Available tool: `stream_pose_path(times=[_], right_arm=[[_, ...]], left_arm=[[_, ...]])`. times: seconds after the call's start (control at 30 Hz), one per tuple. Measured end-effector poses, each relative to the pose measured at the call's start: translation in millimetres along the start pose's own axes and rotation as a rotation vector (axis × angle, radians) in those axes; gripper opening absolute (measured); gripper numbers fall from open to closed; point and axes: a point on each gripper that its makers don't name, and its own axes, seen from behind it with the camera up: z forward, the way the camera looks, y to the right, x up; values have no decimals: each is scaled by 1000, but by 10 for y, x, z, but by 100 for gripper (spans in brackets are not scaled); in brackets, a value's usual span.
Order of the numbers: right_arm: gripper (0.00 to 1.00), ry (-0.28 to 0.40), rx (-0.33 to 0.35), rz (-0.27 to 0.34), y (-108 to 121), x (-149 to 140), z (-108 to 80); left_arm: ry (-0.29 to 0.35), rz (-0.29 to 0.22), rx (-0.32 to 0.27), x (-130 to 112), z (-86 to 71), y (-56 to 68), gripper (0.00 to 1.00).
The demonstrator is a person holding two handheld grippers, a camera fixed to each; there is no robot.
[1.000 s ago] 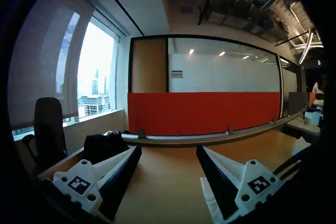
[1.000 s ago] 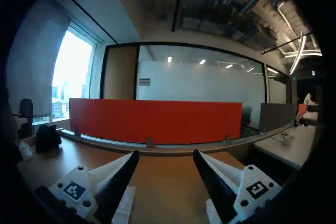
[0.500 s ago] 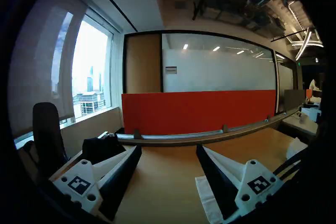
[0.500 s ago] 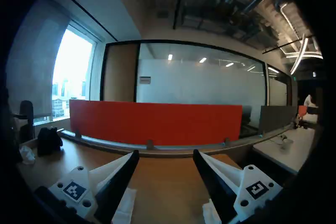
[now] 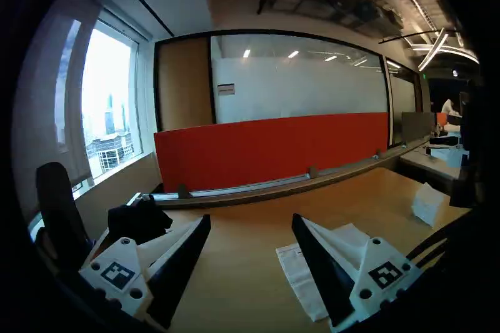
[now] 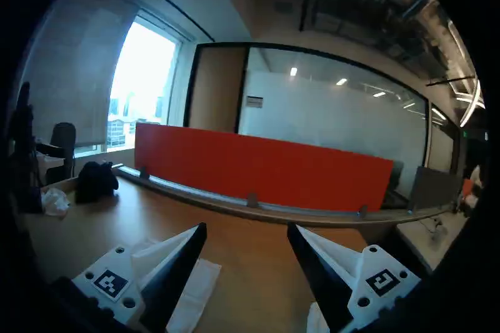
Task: Fold towel
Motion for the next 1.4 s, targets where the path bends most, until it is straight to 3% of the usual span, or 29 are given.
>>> stream_pose_path(times=[0.47, 0.7, 1.07, 1.4], right_arm=[[100, -112, 219, -106, -397, -206, -43], [100, -158, 296, -126, -540, -333, -73], [100, -214, 357, -134, -689, -640, -96], [100, -272, 382, -143, -763, -1041, -77]], left_arm=[[-90, 79, -170, -204, 9, 310, 96], [-116, 94, -224, -303, 16, 438, 97], [-152, 118, -278, -552, 45, 650, 97], [-206, 121, -312, -967, 99, 819, 97]])
